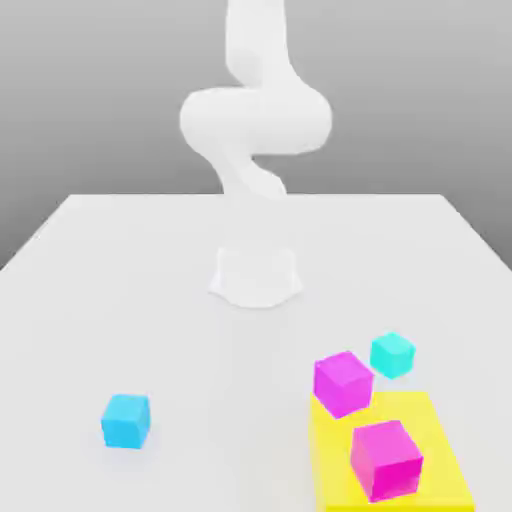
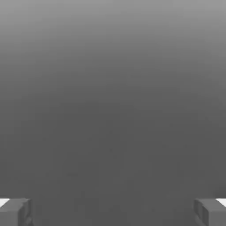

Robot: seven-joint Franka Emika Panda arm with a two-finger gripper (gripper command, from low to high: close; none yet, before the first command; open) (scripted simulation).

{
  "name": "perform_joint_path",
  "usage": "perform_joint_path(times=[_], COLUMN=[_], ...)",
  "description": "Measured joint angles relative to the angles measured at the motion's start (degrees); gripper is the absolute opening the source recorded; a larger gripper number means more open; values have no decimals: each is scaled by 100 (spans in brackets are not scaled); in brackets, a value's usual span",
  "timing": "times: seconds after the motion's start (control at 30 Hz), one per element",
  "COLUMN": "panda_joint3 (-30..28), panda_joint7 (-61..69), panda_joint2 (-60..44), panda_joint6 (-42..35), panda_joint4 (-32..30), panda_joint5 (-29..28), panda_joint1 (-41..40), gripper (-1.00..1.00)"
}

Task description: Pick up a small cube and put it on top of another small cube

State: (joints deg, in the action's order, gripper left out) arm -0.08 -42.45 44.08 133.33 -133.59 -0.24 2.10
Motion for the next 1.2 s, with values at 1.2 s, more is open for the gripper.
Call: perform_joint_path(times=[1.2], panda_joint3=[-56], panda_joint7=[7692], panda_joint2=[-5283], panda_joint6=[4354], panda_joint4=[-3452], panda_joint5=[-23], panda_joint1=[4110], gripper=[0])
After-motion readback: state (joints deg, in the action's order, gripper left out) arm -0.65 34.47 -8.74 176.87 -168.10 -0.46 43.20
